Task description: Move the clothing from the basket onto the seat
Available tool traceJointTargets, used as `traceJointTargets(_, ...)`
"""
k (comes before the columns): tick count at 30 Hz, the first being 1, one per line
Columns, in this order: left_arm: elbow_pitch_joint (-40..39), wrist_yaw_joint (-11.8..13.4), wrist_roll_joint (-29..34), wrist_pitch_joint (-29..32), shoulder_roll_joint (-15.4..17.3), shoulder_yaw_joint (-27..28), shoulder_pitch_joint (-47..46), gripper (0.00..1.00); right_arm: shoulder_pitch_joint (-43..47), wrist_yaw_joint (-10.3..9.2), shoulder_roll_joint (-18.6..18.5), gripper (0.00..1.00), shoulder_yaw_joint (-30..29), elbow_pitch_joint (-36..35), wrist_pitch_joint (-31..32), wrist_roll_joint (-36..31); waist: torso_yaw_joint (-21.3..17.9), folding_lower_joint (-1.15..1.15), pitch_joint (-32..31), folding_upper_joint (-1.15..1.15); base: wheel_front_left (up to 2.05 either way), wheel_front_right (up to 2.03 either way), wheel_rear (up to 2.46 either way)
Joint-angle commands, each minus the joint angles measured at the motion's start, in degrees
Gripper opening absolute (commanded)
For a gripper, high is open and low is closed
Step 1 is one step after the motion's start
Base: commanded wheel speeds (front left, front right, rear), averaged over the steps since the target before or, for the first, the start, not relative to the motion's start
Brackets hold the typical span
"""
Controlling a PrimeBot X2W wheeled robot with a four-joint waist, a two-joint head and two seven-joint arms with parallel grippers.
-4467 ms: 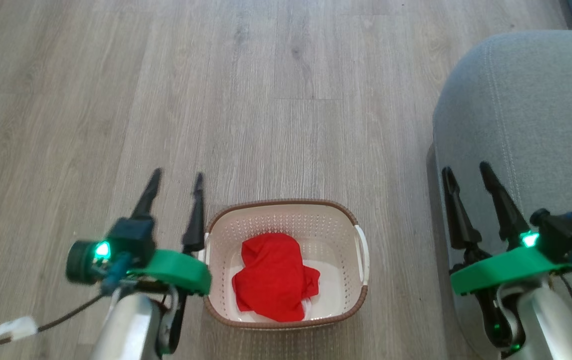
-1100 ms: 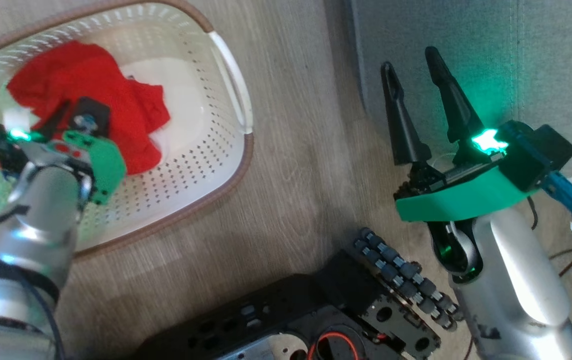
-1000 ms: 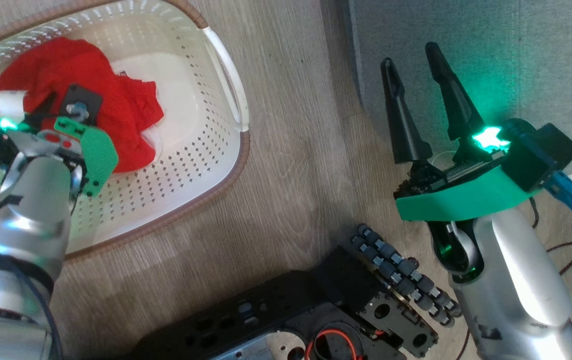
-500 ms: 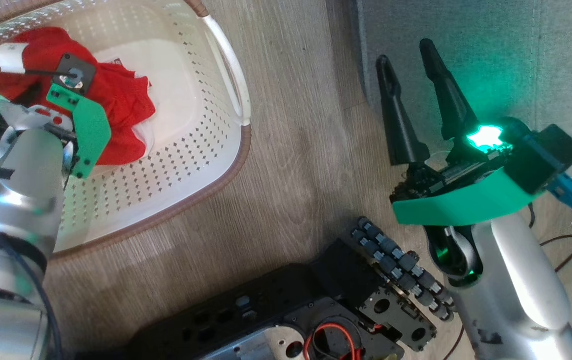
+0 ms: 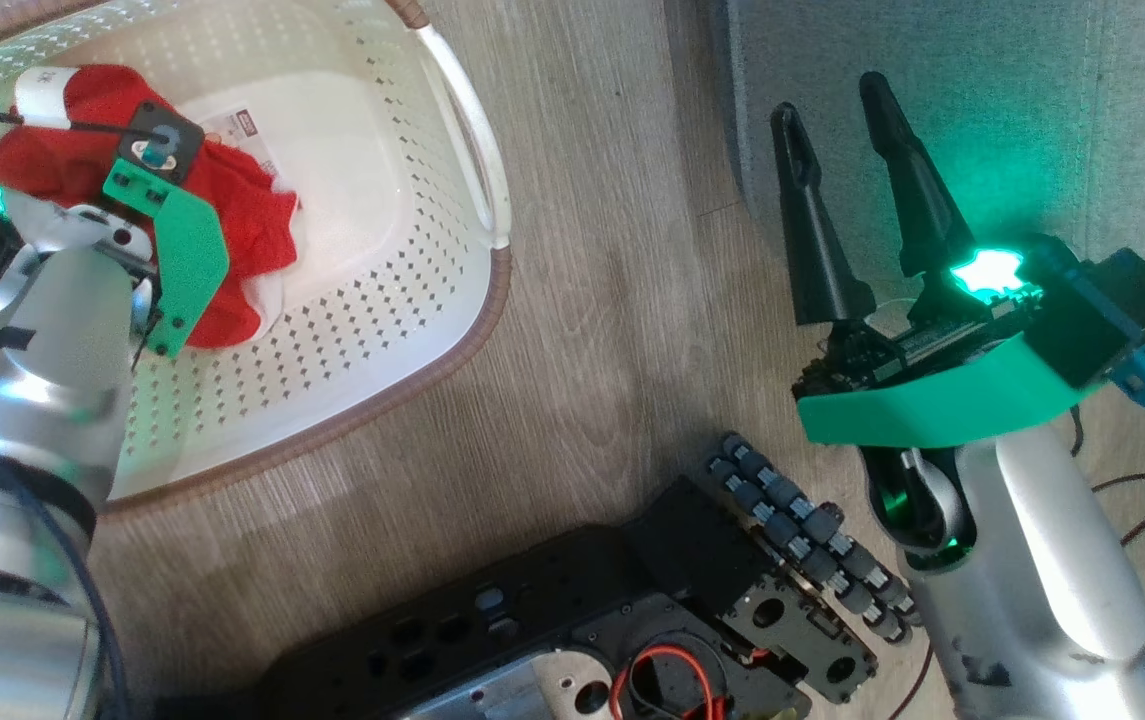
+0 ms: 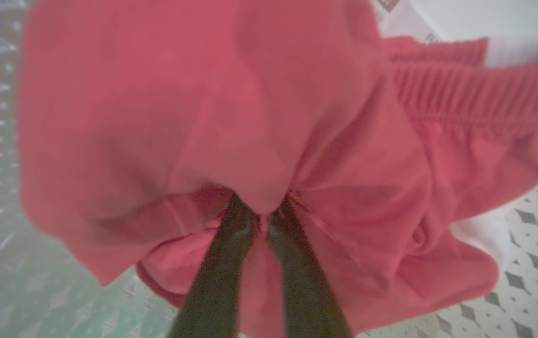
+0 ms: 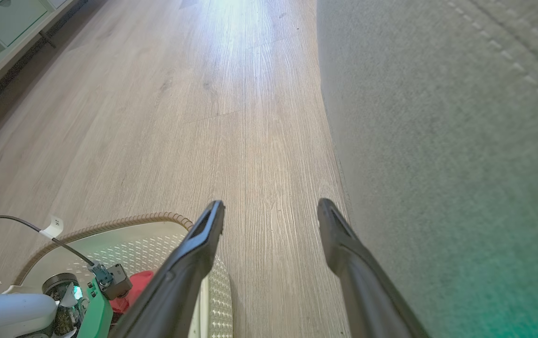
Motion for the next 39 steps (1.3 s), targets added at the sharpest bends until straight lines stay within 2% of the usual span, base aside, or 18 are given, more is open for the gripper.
traceJointTargets(1,0.45,-0.2,-0.46,0.49,1.78,0.56,2.68,0.0,3.17,-0.01,-0.2,1.0,-0.15,-0.94,-0.35,-0.26,0.05,0.0,-0.08,0.0,0.0,0.0,0.0)
traceJointTargets(8,0.46,-0.71,-1.56,0.04,2.32,0.46,2.58,0.0,1.05,-0.01,-0.2,1.0,0.06,-0.31,-0.35,-0.16,-0.22,0.0,-1.14,0.0,0.0,0.0,0.0)
traceJointTargets(13,0.46,-0.12,-2.99,-1.86,1.96,1.06,2.86,0.0,-0.9,-0.01,-0.2,1.0,-0.24,0.58,-0.35,-1.28,-0.19,0.0,-3.06,0.0,0.0,0.0,0.0)
traceJointTargets(20,0.47,0.32,-4.43,-7.23,-1.39,0.82,5.75,0.0,-0.38,-0.01,-0.2,1.0,-4.45,2.23,-0.35,-4.62,3.54,0.0,-10.68,0.0,0.0,0.0,0.0)
traceJointTargets(29,0.47,-0.7,-7.31,-14.42,-5.93,1.26,10.4,0.0,1.78,-0.01,-0.2,1.0,-7.05,5.0,-0.35,-7.46,8.29,0.0,-23.0,0.0,0.0,0.0,0.0)
traceJointTargets(39,0.36,-1.57,-10.69,-20.84,-8.37,2.4,14.87,0.0,4.18,-0.01,-0.2,1.0,-8.53,7.68,-0.35,-9.45,11.31,0.0,-33.88,0.0,0.0,0.0,0.0)
